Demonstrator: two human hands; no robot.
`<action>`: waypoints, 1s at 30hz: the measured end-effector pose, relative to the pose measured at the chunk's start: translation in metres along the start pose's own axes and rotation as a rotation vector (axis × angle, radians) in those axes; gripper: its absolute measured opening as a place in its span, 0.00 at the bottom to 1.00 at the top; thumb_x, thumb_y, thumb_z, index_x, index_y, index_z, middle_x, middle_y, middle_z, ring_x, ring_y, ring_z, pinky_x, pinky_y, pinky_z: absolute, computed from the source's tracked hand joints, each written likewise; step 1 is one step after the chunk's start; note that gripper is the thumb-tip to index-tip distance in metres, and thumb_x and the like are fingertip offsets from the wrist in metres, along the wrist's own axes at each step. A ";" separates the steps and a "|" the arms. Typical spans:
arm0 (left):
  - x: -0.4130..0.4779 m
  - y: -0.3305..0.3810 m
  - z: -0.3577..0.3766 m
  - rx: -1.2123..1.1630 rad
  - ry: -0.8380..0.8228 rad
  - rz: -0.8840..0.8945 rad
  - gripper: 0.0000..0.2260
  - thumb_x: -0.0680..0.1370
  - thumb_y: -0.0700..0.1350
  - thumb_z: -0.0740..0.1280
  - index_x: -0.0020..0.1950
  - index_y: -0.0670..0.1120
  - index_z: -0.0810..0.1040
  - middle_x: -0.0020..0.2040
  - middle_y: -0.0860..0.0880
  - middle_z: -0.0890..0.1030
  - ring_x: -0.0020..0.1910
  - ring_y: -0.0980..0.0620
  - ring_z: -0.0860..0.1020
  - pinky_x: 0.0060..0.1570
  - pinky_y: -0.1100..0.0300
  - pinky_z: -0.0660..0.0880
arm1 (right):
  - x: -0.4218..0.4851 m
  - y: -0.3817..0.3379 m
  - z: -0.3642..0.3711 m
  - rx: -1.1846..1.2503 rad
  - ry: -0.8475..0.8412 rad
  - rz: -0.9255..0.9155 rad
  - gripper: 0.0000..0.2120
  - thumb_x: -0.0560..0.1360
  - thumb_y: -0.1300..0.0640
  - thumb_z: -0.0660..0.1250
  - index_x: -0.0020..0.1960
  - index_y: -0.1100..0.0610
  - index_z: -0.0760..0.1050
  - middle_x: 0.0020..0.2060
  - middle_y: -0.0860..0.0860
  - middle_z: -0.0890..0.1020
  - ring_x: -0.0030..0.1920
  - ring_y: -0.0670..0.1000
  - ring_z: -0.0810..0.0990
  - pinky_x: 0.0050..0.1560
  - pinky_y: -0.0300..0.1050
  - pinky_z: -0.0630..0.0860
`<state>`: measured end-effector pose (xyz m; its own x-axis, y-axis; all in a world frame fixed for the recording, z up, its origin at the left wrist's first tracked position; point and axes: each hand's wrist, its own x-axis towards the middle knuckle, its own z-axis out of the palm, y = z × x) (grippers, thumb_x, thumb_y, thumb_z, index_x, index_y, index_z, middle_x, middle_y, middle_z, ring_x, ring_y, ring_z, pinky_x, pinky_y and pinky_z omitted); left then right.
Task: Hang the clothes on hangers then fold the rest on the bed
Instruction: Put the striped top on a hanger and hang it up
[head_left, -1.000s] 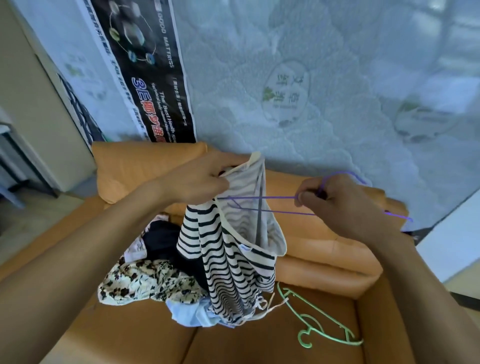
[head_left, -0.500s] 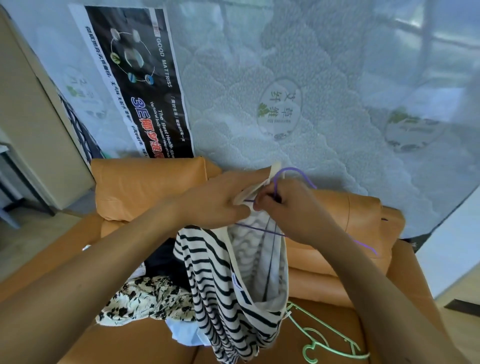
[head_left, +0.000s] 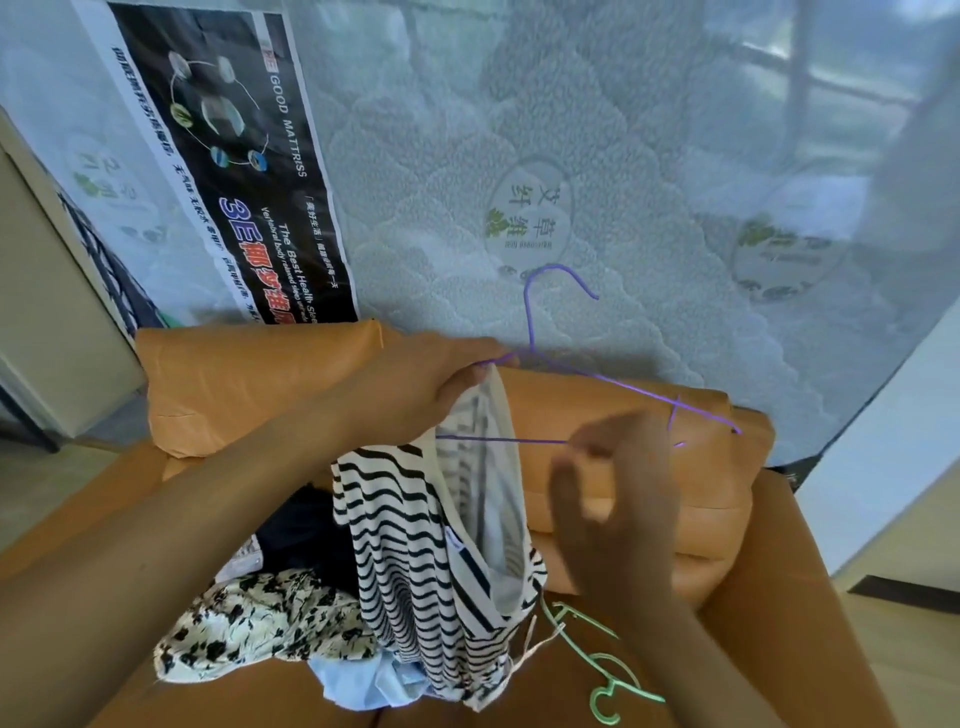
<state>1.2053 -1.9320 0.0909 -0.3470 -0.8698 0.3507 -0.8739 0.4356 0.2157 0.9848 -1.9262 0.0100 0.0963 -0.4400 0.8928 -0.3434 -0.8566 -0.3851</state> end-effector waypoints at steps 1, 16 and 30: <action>0.002 -0.001 -0.003 -0.018 -0.010 -0.008 0.14 0.85 0.44 0.58 0.67 0.51 0.77 0.35 0.59 0.78 0.35 0.60 0.75 0.39 0.64 0.68 | -0.021 0.001 0.007 0.032 -0.076 0.043 0.09 0.74 0.62 0.67 0.50 0.53 0.70 0.44 0.49 0.74 0.44 0.52 0.73 0.45 0.47 0.71; -0.013 -0.026 -0.061 -0.019 0.057 0.115 0.08 0.84 0.41 0.58 0.51 0.45 0.76 0.33 0.60 0.71 0.31 0.60 0.69 0.36 0.70 0.64 | -0.086 0.119 0.076 -0.090 -0.655 1.049 0.16 0.72 0.66 0.70 0.53 0.54 0.70 0.45 0.52 0.78 0.43 0.53 0.79 0.44 0.57 0.82; -0.077 -0.091 -0.038 0.278 0.046 0.063 0.14 0.81 0.44 0.60 0.63 0.45 0.80 0.56 0.48 0.83 0.50 0.46 0.81 0.47 0.56 0.74 | 0.082 0.091 -0.017 0.360 -0.734 1.109 0.14 0.76 0.74 0.58 0.48 0.57 0.74 0.37 0.51 0.75 0.36 0.45 0.76 0.30 0.35 0.76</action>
<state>1.3249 -1.8955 0.0791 -0.3935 -0.8286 0.3981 -0.9131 0.4027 -0.0642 0.9457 -2.0358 0.0525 0.4383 -0.8757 -0.2024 -0.3162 0.0606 -0.9468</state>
